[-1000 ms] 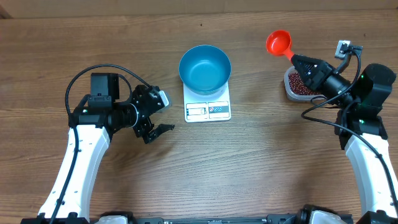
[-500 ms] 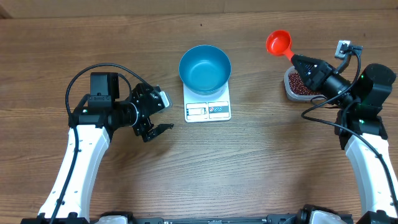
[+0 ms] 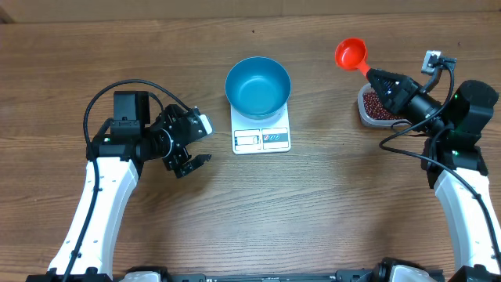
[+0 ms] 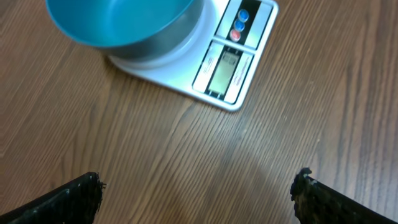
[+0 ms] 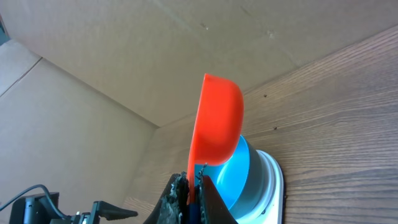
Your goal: Scoop item into bowl and weigh 150g on scale
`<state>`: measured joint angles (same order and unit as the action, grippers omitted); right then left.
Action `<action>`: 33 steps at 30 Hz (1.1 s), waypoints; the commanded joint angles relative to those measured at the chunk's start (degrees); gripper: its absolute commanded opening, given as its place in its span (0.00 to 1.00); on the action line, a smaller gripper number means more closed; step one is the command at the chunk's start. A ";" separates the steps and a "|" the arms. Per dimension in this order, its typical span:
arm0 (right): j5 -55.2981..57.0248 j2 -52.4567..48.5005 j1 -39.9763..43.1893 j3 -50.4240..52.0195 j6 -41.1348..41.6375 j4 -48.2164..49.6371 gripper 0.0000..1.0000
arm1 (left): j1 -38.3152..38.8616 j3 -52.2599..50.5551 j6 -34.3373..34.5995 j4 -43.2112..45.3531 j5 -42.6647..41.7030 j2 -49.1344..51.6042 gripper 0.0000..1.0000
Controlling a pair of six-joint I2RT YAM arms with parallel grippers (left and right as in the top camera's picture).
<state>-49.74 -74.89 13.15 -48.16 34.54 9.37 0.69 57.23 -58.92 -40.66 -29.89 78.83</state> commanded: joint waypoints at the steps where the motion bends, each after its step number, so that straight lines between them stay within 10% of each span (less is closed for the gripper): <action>1: -0.52 0.09 0.22 -1.36 0.17 0.35 0.04 | 0.20 -0.52 -1.09 0.20 3.43 -0.17 1.00; 22: -0.52 0.09 0.22 -1.36 0.17 0.35 0.04 | 0.20 -0.52 -1.11 0.33 3.04 -0.17 0.99; 33: -0.55 0.09 0.22 -1.36 0.17 0.35 0.04 | 0.22 -0.52 -1.09 4.66 -25.00 -0.17 1.00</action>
<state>-49.74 -74.89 13.15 -48.16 34.57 9.41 0.69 57.23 -58.94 -36.69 -41.87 78.83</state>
